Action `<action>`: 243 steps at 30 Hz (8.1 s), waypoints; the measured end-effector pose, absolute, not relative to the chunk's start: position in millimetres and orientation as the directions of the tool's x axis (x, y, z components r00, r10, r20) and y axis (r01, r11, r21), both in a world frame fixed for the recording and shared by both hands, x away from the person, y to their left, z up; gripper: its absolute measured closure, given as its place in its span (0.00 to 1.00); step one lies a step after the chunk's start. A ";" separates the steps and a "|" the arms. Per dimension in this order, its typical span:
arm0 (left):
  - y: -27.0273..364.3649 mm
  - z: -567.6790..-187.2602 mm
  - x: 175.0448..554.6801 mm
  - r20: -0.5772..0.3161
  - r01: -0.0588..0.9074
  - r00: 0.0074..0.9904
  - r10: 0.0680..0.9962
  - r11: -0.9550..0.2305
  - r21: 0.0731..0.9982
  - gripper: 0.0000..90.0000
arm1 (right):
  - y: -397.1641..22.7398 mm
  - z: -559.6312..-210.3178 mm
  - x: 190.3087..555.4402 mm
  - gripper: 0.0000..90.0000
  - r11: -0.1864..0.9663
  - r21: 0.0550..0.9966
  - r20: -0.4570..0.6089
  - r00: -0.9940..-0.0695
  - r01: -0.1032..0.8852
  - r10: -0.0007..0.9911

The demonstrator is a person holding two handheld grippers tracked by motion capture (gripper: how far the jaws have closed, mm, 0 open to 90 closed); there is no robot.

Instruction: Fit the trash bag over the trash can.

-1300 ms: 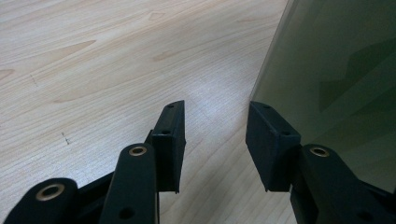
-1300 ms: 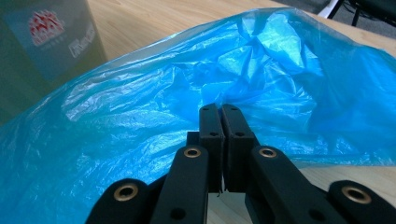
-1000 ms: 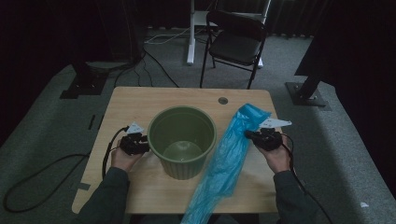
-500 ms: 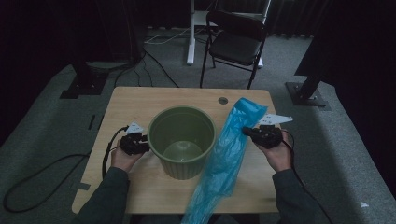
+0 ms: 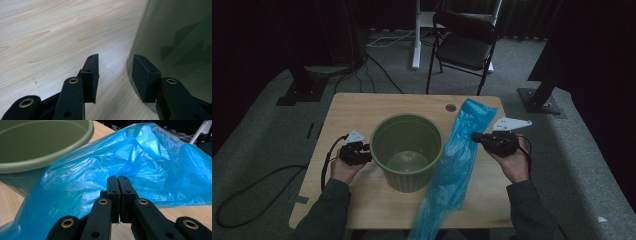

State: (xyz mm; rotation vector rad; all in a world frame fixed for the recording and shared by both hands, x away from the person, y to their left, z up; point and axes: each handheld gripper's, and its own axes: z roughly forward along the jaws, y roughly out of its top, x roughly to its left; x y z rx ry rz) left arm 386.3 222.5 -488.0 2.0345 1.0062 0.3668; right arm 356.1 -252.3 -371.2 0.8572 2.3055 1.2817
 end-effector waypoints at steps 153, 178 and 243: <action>223.7 -461.1 370.2 -0.065 0.438 0.672 0.737 -0.325 0.839 0.65 | -224.9 -361.8 352.5 0.99 0.430 0.856 0.069 -0.886 0.289 0.458; 199.6 -461.5 381.7 -0.071 0.430 0.685 0.725 -0.324 0.843 0.64 | -199.5 -348.7 393.1 0.99 0.421 0.856 0.065 -0.870 0.300 0.488; 254.4 -422.1 377.0 -0.187 0.387 0.815 0.548 -0.277 0.880 0.73 | -257.2 -366.7 372.9 1.00 0.406 0.858 0.070 -0.854 0.316 0.515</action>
